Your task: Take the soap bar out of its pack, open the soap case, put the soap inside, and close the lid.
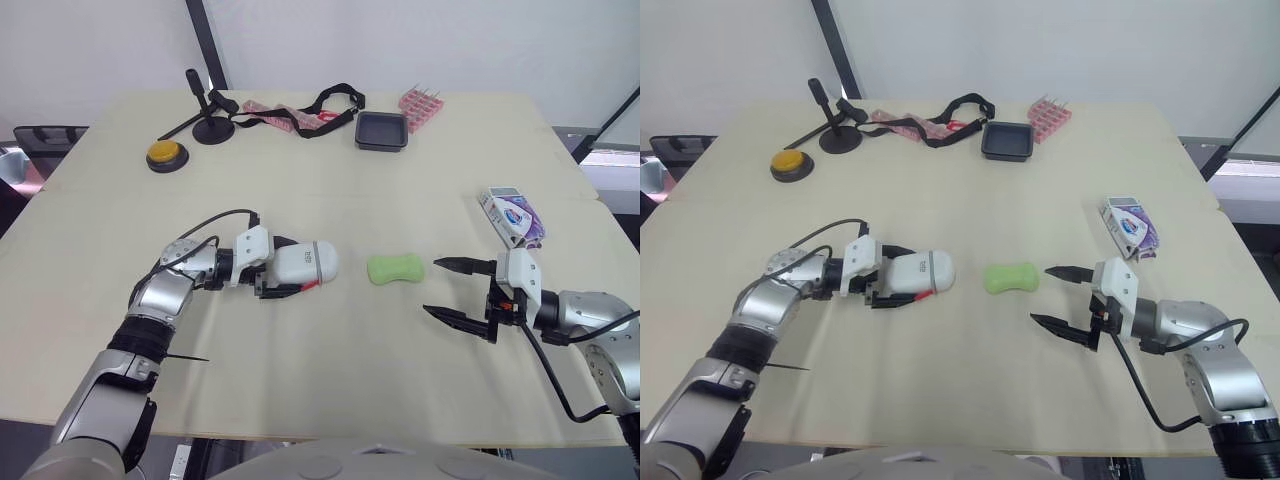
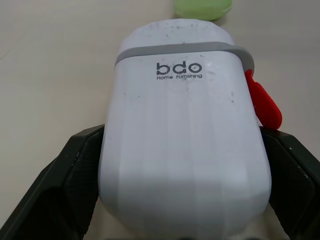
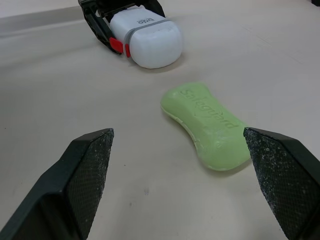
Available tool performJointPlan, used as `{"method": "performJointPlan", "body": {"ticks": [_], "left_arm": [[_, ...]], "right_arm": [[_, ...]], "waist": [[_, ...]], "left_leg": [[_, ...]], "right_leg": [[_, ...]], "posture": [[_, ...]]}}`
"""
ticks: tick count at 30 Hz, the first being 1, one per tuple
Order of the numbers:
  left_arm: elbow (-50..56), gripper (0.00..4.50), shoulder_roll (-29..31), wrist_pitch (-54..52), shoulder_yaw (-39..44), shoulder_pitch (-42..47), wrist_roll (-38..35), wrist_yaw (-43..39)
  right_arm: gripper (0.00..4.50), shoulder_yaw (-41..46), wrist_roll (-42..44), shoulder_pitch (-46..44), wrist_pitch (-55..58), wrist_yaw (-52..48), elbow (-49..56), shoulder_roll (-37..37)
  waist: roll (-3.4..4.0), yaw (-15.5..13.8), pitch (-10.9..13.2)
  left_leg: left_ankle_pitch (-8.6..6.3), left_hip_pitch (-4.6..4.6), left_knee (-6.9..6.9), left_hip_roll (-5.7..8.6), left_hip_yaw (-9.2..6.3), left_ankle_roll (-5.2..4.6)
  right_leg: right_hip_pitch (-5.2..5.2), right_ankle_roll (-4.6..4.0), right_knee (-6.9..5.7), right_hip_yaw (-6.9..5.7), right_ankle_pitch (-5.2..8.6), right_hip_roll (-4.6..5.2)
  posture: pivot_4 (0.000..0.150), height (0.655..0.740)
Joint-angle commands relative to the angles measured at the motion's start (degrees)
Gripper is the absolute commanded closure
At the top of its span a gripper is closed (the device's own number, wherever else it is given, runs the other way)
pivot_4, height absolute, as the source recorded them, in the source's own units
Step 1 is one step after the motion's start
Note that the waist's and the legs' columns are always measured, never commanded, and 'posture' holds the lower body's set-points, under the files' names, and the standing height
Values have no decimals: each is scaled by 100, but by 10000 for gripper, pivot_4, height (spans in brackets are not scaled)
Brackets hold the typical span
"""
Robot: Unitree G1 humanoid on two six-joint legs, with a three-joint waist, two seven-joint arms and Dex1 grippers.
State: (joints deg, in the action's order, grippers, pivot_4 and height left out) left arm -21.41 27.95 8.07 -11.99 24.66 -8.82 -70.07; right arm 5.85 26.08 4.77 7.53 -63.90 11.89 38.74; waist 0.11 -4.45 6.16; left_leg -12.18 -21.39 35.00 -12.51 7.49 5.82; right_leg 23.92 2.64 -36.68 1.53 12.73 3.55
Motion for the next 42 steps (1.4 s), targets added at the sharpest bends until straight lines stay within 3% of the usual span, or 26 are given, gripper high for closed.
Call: {"method": "performJointPlan", "body": {"ticks": [1,5,13,15,18,21,25,33,42], "left_arm": [[117,0,4,-60,53,81,-78,-33],[104,10150,-4,-83,38,88,-64,-61],[127,10155,-6,178,54,41,27,49],[236,10155,-18,512,118,-17,-4,96],[502,10155,-54,1188,235,-168,-91,207],[992,10155,-89,1613,300,-442,-225,347],[1511,10155,-167,1796,284,-711,-308,528],[1759,10155,-277,2197,133,-820,-150,765],[1684,10155,-245,2401,36,-760,-94,877]], "right_arm": [[235,69,7,-35,-49,-6,136,95],[0,58,3,-47,-49,-9,129,93],[0,40,16,-111,24,-52,102,165],[0,79,286,-219,500,-26,283,283],[0,209,1435,-563,2225,286,851,598],[0,272,3248,-1338,4224,1193,1286,799],[0,124,4600,-2022,5731,2562,1157,649],[0,-137,6058,-2753,6522,4669,418,-242],[0,-357,6723,-2977,6589,5365,224,-378]], "waist": [[0,1,0],[0,1,0],[0,2,0],[0,1,0],[2,17,2],[5,32,4],[5,-27,4],[5,-58,4],[5,-54,4]], "left_leg": [[0,0,-1,0,0,0],[0,0,-2,0,0,0],[0,0,-3,0,0,0],[0,0,-3,0,0,0],[0,0,-7,1,0,1],[1,6,-14,-1,-1,3],[10,17,-26,-5,-2,21],[24,12,-34,0,-1,59],[23,10,-38,-1,-1,67]], "right_leg": [[0,0,0,0,0,0],[0,0,1,1,0,0],[0,0,3,0,0,0],[0,0,4,1,0,0],[0,1,8,8,0,-4],[-4,2,9,15,-1,-10],[-14,7,17,17,-3,-16],[-15,12,30,11,-7,-14],[-14,35,33,-5,-19,-16]], "posture": [[1500,7400],[1500,7400],[1500,7400],[1500,7400],[1500,7400],[1500,7400],[1500,7400],[1500,7400],[1500,7400]]}}
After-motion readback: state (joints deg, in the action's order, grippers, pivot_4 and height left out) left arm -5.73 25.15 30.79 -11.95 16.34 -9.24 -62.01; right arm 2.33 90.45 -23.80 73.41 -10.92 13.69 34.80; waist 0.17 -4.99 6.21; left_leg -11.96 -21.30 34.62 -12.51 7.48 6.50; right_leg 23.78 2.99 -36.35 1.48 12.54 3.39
